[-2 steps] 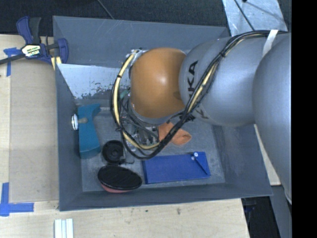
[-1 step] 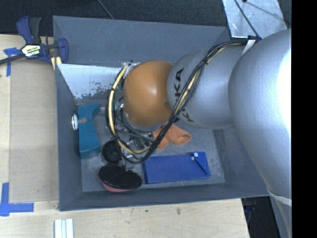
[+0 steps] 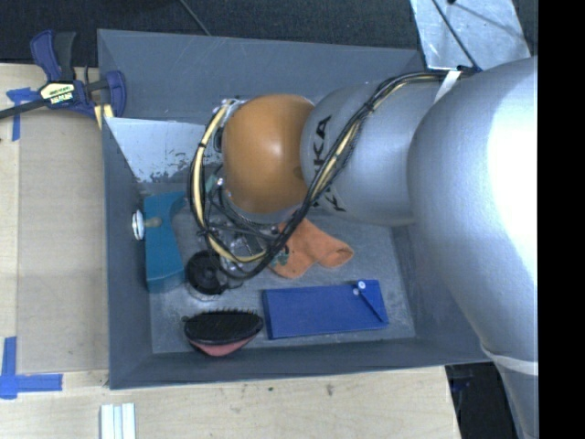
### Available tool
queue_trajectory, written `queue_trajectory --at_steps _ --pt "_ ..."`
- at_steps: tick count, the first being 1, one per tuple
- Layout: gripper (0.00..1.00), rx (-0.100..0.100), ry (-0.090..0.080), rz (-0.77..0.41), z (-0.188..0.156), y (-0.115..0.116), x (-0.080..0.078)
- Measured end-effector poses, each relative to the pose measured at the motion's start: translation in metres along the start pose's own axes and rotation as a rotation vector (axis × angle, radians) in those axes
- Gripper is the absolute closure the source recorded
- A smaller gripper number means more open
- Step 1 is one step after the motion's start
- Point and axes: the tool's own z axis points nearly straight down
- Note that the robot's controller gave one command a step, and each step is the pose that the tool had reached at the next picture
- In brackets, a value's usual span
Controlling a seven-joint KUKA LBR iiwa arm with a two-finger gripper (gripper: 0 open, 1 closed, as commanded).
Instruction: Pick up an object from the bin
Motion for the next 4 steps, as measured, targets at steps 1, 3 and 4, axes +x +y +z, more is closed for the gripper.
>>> queue_trajectory --at_steps 1,3,4 --pt "1.0 0.0 0.0 0.0 0.0 0.0 0.0" --pt "1.0 -0.01 -0.021 -0.061 -0.046 0.001 0.036" --pt "0.0 -0.009 -0.018 -0.092 -0.052 -0.008 0.022"
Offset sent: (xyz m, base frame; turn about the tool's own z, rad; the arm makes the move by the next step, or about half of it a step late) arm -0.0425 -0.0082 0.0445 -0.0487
